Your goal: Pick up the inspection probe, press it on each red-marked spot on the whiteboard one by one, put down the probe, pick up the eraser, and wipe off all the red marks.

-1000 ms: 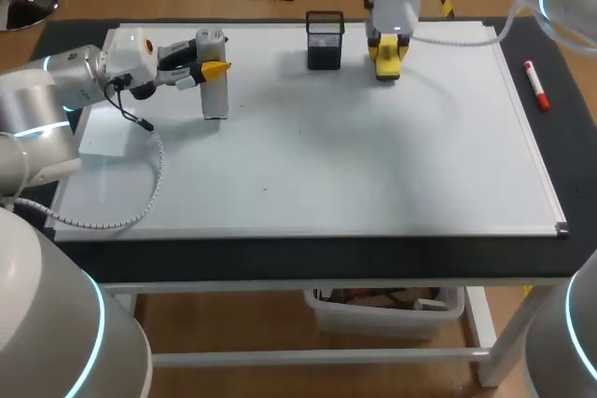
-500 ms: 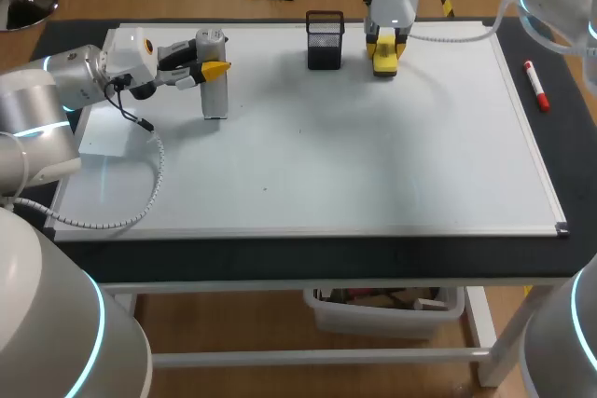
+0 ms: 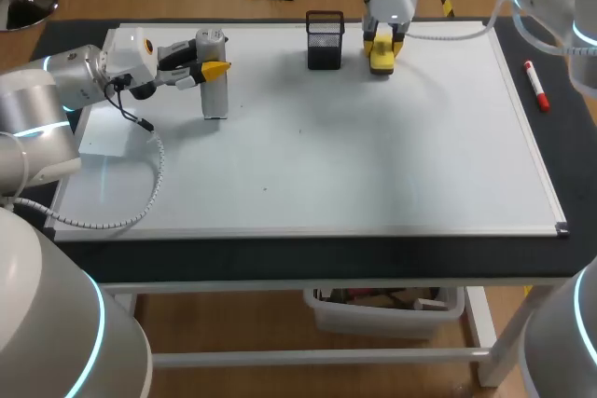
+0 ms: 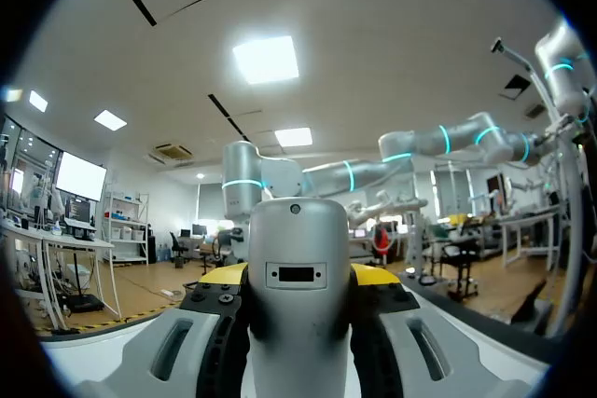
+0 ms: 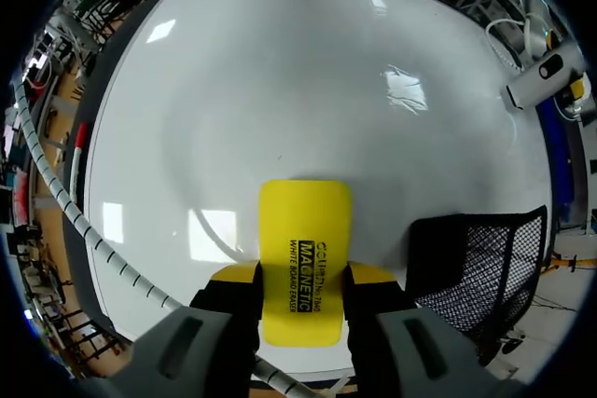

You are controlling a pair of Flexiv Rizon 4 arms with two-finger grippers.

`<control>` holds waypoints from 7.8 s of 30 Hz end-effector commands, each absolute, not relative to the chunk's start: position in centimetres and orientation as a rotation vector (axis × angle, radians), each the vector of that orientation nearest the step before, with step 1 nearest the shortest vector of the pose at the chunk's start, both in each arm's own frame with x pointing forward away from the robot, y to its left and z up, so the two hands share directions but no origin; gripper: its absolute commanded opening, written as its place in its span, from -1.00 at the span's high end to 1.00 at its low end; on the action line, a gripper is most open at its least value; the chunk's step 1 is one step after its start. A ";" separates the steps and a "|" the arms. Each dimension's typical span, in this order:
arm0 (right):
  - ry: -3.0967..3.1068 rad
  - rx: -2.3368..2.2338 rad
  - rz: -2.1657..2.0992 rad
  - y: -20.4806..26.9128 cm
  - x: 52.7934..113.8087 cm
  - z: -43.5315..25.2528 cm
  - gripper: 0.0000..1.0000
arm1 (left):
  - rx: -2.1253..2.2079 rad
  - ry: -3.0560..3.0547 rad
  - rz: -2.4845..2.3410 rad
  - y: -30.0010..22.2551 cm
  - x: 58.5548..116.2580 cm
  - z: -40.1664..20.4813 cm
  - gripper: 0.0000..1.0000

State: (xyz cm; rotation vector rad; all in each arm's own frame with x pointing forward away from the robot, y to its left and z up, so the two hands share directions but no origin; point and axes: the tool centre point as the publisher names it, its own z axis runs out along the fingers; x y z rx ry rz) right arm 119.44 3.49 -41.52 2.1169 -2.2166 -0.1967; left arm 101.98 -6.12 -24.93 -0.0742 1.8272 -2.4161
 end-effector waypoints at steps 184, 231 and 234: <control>-2.964 1.084 -0.737 -4.0 120.4 -26.9 -1.00 | 0.394 1.751 -2.603 -28.4 120.0 -23.4 1.00; -2.964 1.084 -0.737 -4.0 120.4 -26.9 -1.00 | 0.552 1.917 -2.580 -28.0 122.2 -25.6 -1.00; -2.964 1.084 -0.737 -4.0 120.4 -26.9 -1.00 | 0.555 1.933 -2.557 -27.9 122.2 -25.3 -1.00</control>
